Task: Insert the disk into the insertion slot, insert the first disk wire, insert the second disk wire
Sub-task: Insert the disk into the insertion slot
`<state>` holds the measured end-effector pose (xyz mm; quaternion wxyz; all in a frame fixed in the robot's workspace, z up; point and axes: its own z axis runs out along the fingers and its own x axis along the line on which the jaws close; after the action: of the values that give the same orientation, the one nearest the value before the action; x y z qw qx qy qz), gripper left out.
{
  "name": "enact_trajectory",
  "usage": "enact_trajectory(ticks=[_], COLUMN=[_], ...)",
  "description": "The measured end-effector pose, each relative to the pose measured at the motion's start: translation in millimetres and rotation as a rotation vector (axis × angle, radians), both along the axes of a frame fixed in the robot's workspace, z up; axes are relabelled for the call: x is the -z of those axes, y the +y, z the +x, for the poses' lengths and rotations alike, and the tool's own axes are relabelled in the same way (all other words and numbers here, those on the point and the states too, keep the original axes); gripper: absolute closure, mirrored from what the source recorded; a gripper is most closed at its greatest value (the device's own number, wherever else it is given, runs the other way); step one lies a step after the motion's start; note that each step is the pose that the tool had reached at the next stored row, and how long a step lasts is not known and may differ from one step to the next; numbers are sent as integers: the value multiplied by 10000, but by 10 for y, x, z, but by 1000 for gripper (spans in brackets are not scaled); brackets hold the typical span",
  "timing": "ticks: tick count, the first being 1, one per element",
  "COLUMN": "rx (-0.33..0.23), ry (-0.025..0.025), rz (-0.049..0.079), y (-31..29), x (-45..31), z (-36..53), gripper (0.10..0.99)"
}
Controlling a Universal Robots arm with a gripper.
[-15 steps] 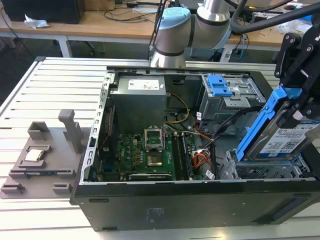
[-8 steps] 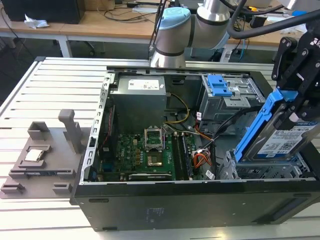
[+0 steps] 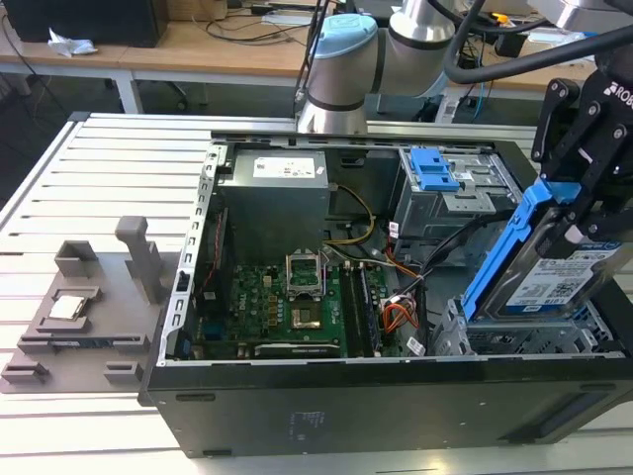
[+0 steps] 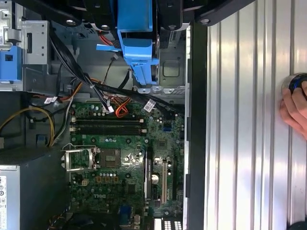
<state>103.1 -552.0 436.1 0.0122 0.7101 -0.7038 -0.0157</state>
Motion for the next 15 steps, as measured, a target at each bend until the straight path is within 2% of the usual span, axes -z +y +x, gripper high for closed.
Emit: enact_trajectory(ticks=[3,7,10,15], rx=[0,-2,0,0], ry=[-3,-27,-27,-26], rz=[13,22,172,178], y=[0,6,10,10], x=[12,-8,-14,3], z=[-9,-21,-22,-22], gripper=[722,722,722,722])
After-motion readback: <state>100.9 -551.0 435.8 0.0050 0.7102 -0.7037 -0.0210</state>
